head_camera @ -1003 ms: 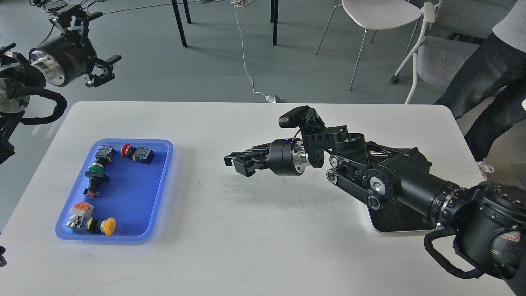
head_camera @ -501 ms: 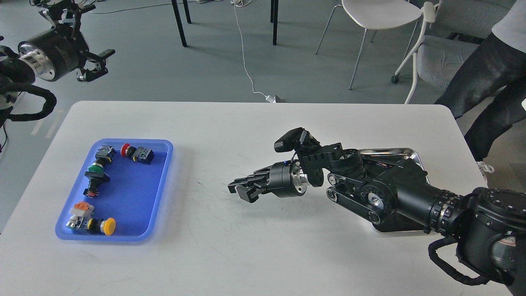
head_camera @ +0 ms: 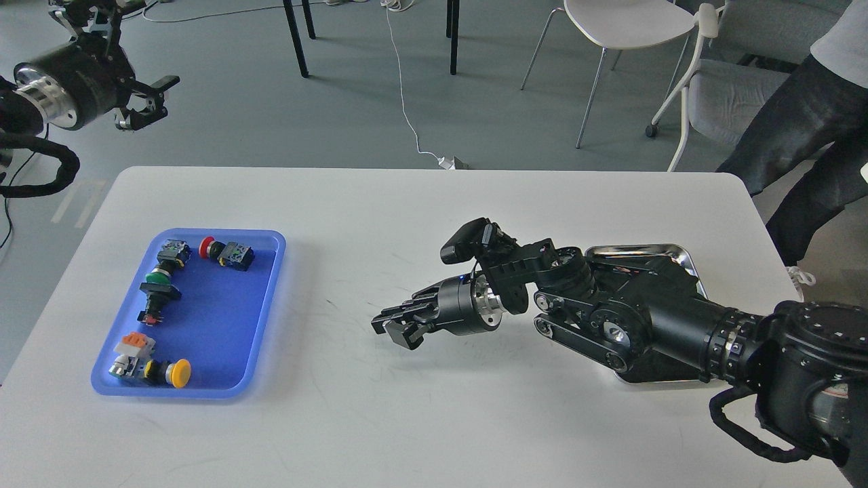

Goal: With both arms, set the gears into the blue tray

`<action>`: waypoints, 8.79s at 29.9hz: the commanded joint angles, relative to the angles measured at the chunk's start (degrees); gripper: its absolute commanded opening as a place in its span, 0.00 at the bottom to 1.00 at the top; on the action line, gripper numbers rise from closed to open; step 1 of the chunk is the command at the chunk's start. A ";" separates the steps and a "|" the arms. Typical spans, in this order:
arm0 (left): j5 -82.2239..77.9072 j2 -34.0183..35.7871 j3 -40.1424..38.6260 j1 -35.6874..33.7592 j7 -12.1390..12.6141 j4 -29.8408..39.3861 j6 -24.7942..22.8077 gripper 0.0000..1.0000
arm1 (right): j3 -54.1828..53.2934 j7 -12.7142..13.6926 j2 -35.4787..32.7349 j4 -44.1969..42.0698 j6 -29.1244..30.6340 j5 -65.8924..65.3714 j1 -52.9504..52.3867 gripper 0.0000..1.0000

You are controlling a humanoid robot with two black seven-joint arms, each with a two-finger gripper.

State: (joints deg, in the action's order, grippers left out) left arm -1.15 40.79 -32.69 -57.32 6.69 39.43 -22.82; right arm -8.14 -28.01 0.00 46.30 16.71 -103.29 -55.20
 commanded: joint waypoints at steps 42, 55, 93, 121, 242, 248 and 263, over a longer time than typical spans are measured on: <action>-0.70 1.04 4.20 -0.33 0.43 1.08 -0.30 0.99 | -2.67 0.01 0.00 -0.69 -0.45 0.90 0.62 0.56; -7.20 8.07 14.06 -4.64 -0.19 6.62 -5.04 0.99 | -15.84 0.01 0.00 -1.04 -0.62 0.99 5.54 0.67; -27.42 7.73 19.76 -8.95 -5.28 25.59 -1.44 0.99 | -35.46 0.01 -19.68 -1.57 -7.39 53.17 10.46 0.94; -64.22 -0.54 34.71 -10.01 -10.65 33.17 10.41 0.99 | -35.63 0.01 -23.90 -1.48 -13.28 62.60 14.86 0.94; -118.30 -13.19 35.07 10.39 -34.69 15.85 38.64 0.71 | -34.58 0.01 -27.33 -1.74 -13.10 62.43 16.79 0.94; -118.04 -13.28 35.33 10.73 -34.69 15.68 38.64 0.72 | -34.58 0.01 -27.42 -1.66 -13.10 62.43 16.97 0.94; -118.47 -14.69 37.09 11.79 -34.69 13.30 41.27 0.60 | -34.40 0.01 -27.51 -1.66 -13.02 62.43 17.06 0.94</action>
State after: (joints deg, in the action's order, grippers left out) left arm -119.49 26.09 4.39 -45.45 -28.00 52.91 17.14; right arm -42.55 -28.00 -27.58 44.66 3.69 -40.87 -38.14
